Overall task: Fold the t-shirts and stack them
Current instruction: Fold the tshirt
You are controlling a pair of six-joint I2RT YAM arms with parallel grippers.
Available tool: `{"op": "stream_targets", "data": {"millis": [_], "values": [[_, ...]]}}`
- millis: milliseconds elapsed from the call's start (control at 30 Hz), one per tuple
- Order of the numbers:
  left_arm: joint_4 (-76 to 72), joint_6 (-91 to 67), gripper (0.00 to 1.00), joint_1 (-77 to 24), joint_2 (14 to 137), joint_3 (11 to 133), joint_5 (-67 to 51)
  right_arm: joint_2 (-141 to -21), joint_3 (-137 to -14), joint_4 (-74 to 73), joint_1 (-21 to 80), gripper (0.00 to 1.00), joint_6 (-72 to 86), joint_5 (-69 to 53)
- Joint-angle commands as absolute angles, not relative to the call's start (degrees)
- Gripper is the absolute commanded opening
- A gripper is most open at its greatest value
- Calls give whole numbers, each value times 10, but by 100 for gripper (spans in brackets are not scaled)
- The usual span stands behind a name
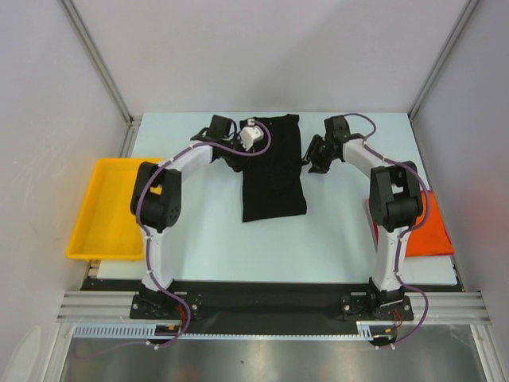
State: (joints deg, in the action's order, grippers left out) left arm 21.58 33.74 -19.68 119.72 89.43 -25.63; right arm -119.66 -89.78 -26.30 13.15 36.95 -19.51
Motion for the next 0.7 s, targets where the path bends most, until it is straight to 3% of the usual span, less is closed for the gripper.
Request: {"op": "stream_targets", "data": {"millis": [0, 133, 233, 367, 500, 667], "values": [[214, 276, 54, -183, 1198, 991, -203, -1114, -928, -279, 141, 51, 325, -60], [236, 255, 52, -173, 1159, 989, -173, -1052, -874, -271, 196, 50, 277, 17], [257, 245, 43, -178, 1116, 935, -257, -1041, -808, -202, 236, 44, 288, -54], [259, 224, 41, -202, 1113, 891, -338, -1098, -790, -103, 227, 36, 388, -169], [186, 167, 42, -211, 1142, 889, -310, -1144, -801, -58, 220, 36, 409, -177], [200, 135, 41, -215, 1229, 950, -220, -1157, -747, -46, 179, 34, 439, -145]]}}
